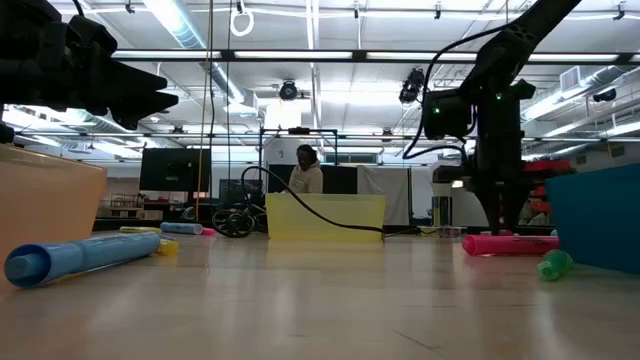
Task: Pick & Place Markers
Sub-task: Put the pink highlighter pen into the blue bin
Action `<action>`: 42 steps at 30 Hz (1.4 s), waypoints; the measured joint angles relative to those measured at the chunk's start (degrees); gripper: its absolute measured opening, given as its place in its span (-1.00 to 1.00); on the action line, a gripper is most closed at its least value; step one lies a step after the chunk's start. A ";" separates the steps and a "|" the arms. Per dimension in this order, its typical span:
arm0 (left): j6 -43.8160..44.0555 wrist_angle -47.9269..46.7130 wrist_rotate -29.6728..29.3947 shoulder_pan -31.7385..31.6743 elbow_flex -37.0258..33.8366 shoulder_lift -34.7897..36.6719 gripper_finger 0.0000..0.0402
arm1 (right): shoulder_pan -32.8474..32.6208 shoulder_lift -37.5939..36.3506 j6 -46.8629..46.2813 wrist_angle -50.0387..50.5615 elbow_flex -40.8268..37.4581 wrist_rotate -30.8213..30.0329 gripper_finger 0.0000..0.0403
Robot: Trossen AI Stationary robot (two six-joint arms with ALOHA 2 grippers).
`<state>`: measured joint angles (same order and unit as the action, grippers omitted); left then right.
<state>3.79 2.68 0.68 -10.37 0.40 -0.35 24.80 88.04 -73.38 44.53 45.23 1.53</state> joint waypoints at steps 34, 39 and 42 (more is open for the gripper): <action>0.00 0.07 0.01 0.00 0.00 -0.01 0.19 | -7.74 -16.88 -2.67 21.86 5.90 0.92 -0.77; 0.02 0.07 0.01 0.00 0.00 -0.01 0.19 | -7.73 -16.90 -1.73 25.27 9.98 0.91 -0.77; 0.00 0.07 0.01 0.00 0.00 0.00 0.19 | -7.72 -16.90 -1.17 27.37 12.74 0.90 -0.77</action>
<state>3.79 2.74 0.69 -10.37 0.40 -0.35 17.08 71.13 -74.54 71.90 57.97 2.42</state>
